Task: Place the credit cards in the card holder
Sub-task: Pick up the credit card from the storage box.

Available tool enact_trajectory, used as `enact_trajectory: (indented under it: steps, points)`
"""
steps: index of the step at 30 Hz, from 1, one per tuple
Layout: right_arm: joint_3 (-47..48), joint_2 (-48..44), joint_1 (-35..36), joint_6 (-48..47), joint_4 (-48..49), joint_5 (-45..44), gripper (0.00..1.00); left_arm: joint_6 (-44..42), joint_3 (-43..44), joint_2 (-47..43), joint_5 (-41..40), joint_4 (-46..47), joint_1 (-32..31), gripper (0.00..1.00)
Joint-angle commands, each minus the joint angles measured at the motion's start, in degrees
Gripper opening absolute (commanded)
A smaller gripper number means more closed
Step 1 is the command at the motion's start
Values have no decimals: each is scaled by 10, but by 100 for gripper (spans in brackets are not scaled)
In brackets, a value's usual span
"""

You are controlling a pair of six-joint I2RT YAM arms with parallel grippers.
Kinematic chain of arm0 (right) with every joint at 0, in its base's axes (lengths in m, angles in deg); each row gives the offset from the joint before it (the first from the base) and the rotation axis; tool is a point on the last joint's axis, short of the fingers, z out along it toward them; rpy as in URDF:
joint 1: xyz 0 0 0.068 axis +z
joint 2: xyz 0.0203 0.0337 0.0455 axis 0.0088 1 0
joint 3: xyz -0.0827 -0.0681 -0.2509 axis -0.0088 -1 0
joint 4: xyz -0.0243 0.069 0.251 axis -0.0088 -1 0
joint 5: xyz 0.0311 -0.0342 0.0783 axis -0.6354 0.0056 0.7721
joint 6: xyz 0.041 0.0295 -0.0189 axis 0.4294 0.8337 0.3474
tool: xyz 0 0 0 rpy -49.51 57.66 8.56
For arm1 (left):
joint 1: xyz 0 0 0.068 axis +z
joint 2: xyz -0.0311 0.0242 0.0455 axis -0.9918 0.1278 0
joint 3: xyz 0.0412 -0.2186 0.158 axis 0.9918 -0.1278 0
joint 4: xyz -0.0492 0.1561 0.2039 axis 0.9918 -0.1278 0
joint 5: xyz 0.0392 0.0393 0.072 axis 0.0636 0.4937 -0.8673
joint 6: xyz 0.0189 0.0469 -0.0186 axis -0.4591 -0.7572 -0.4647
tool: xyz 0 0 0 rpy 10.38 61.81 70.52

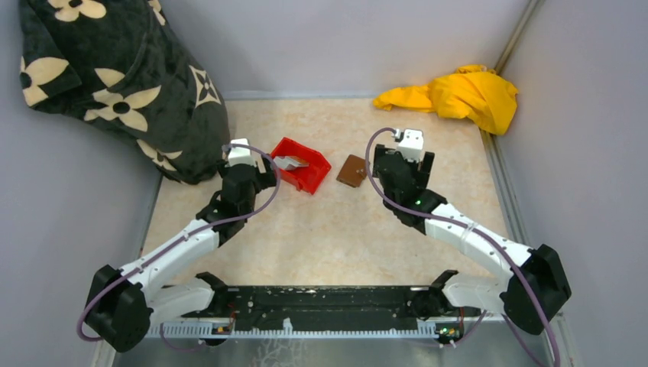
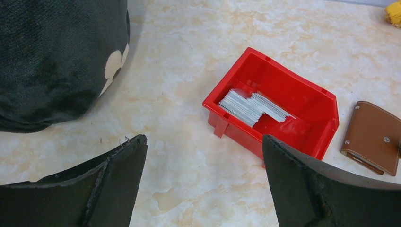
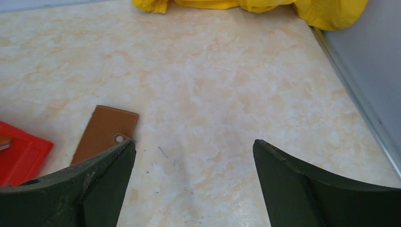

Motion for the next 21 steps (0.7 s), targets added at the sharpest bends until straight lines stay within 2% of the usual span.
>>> enact_trajectory:
  steps: [1,5,7,12,14,21]
  points:
    - [-25,-48,6,-40,125,84,92,5,-1,-17,-11,14,-3,97]
    - [-68,-66,5,-108,269,149,89,19,2,-19,-5,9,-4,97]
    - [-64,-50,2,-121,299,175,87,27,4,-16,-1,8,-4,97]
    - [97,80,-7,-145,157,332,87,70,14,13,9,-5,-4,98]
    - [146,126,-7,-154,129,396,87,87,14,25,16,-2,-3,98]
    - [294,287,-6,-193,52,538,84,128,26,45,35,-13,-3,98]
